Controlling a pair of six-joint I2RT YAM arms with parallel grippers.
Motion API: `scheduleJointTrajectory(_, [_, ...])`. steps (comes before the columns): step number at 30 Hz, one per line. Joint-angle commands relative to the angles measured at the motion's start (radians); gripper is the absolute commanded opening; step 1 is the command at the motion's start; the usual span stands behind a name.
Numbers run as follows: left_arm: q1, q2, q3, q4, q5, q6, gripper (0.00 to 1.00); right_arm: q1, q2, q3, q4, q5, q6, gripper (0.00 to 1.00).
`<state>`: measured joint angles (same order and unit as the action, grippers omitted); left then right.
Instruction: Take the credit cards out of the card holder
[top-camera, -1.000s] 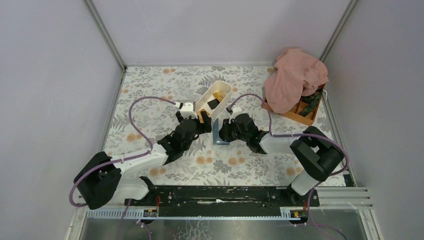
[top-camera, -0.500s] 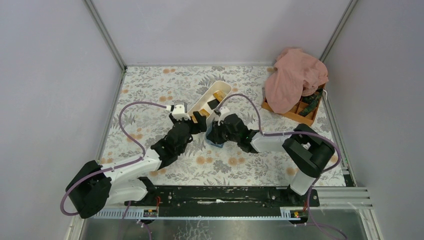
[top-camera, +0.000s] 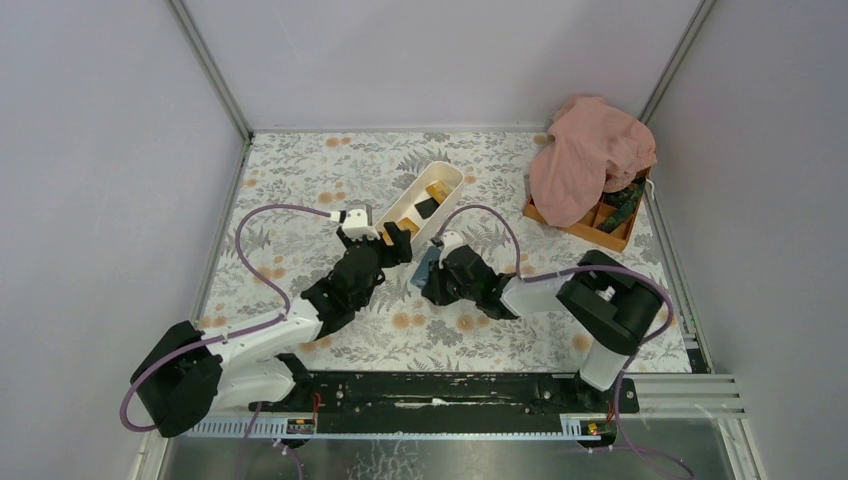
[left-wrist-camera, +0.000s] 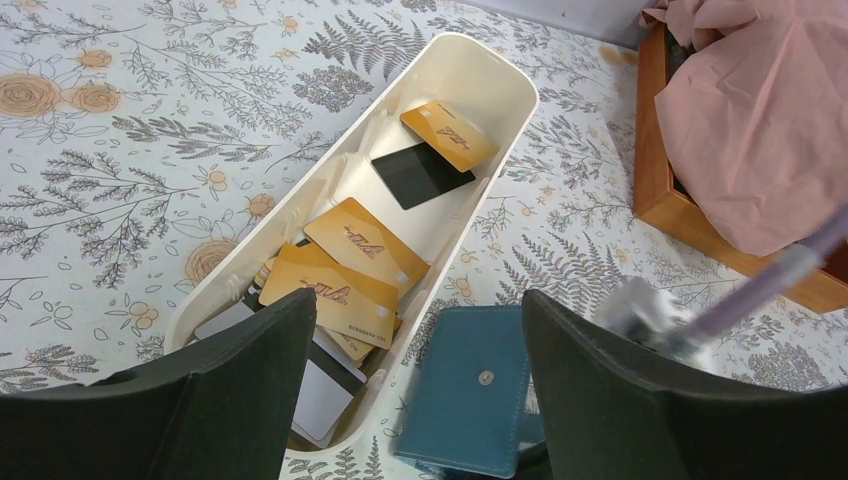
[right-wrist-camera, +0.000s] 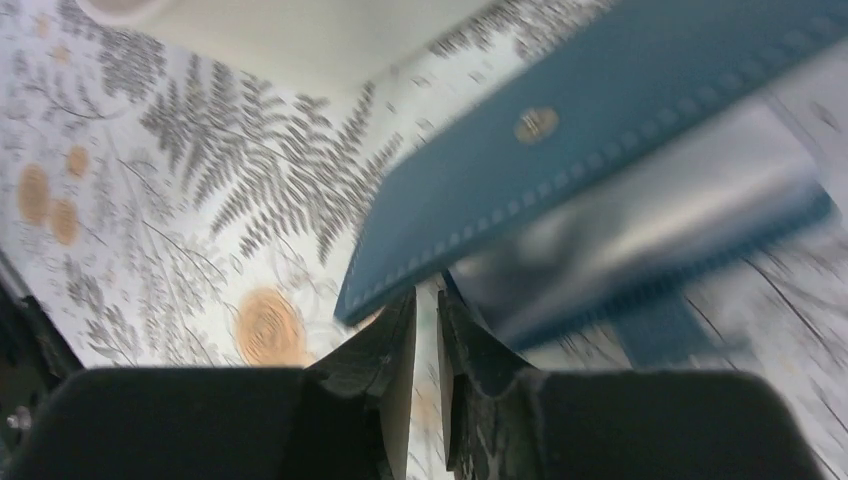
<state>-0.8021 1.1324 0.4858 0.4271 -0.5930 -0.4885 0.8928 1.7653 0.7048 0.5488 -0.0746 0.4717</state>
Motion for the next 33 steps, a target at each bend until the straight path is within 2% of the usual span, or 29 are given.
scheduleJointTrajectory(1, [0.003, 0.006, -0.003, 0.064, -0.016, -0.014, 0.82, 0.001, -0.169, -0.074, -0.109, 0.142, -0.033, 0.2])
scheduleJointTrajectory(5, [0.001, 0.016, 0.0, 0.064, -0.007, -0.015, 0.81, -0.017, -0.238, -0.095, -0.17, 0.204, -0.063, 0.19])
scheduleJointTrajectory(12, [0.0, 0.026, 0.0, 0.07, -0.005, -0.01, 0.81, -0.082, -0.289, -0.071, -0.197, 0.17, -0.089, 0.2])
scheduleJointTrajectory(14, [0.0, 0.03, 0.001, 0.069, -0.002, -0.01, 0.81, -0.081, -0.284, -0.059, -0.193, 0.156, -0.091, 0.24])
scheduleJointTrajectory(18, [0.001, 0.04, 0.003, 0.071, 0.012, -0.01, 0.8, -0.082, -0.253, -0.034, -0.152, 0.106, -0.074, 0.51])
scheduleJointTrajectory(20, [0.001, 0.049, 0.009, 0.069, 0.011, -0.01, 0.8, -0.081, -0.249, -0.029, -0.128, 0.093, -0.061, 0.56])
scheduleJointTrajectory(33, [0.001, 0.081, 0.028, 0.05, 0.017, -0.01, 0.8, -0.082, -0.253, -0.004, -0.089, 0.068, -0.041, 0.54])
